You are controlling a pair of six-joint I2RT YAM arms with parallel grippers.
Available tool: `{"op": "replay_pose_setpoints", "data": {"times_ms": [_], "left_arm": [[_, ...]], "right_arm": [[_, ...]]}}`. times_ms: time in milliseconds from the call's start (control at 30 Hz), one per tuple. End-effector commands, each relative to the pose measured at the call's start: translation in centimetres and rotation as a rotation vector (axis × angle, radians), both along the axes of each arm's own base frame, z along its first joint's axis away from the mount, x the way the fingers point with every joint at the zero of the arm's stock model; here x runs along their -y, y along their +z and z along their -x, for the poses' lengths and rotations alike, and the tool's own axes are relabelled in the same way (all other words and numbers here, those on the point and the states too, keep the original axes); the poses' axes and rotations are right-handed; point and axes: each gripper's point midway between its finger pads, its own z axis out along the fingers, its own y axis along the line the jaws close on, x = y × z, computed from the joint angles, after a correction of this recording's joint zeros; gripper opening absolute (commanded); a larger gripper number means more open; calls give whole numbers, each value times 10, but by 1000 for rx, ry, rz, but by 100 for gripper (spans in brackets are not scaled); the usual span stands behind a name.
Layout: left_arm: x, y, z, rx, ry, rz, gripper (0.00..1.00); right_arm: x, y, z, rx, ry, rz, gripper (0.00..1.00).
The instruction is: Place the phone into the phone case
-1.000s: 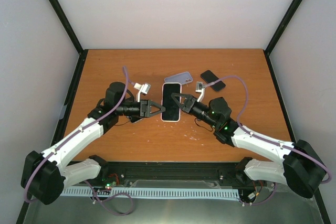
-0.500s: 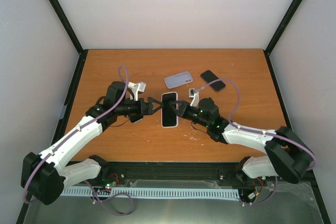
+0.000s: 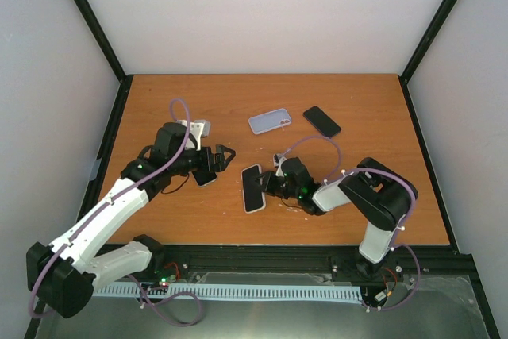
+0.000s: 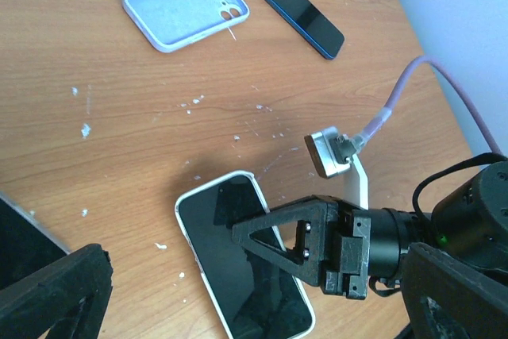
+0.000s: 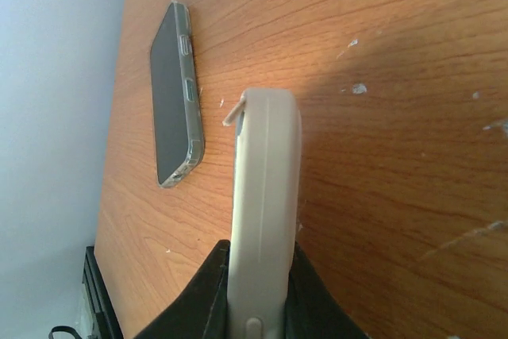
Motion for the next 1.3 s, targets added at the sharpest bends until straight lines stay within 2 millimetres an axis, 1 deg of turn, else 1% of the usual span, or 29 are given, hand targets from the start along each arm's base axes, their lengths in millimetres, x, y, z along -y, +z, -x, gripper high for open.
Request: {"op": "replay_pose_setpoints", "data": {"times_ms": [0,200,367,500,600,700,800,900,967,1067,1133,1200,1267], "left_arm": [[-9,16,-4,86,26,-34,100],[-12,21,-7,111,26,-72,99],[-23,28,-9,144,50,-136,99],[-28,30,-3,174,49,-143,99],[-30,29,1,186,44,-142,99],[-30,31,3,200,37,-137,99],[-30,34,5,212,34,-129,99],[-30,36,6,223,31,-122,99],[-31,38,6,231,35,-120,99],[-33,41,6,243,44,-119,99],[-34,43,6,251,50,-119,99],[-35,44,7,257,52,-116,99],[-35,45,8,261,50,-114,99]], "right_arm": [[-14,25,-6,68,16,-123,10],[-11,4,-4,22,4,-91,13],[-9,-5,-2,-4,5,-67,17],[-2,-15,-1,-23,-16,-25,22],[2,-15,-2,-17,-34,-9,25],[7,-15,-4,-11,-47,35,31],[12,-15,-6,-8,-58,87,43],[19,-10,-11,20,-68,138,50],[31,-8,-13,21,-81,192,55],[50,3,-24,61,-102,271,67],[66,13,-37,101,-123,351,74],[83,25,-54,150,-148,455,80],[100,42,-78,196,-169,547,84]]}}
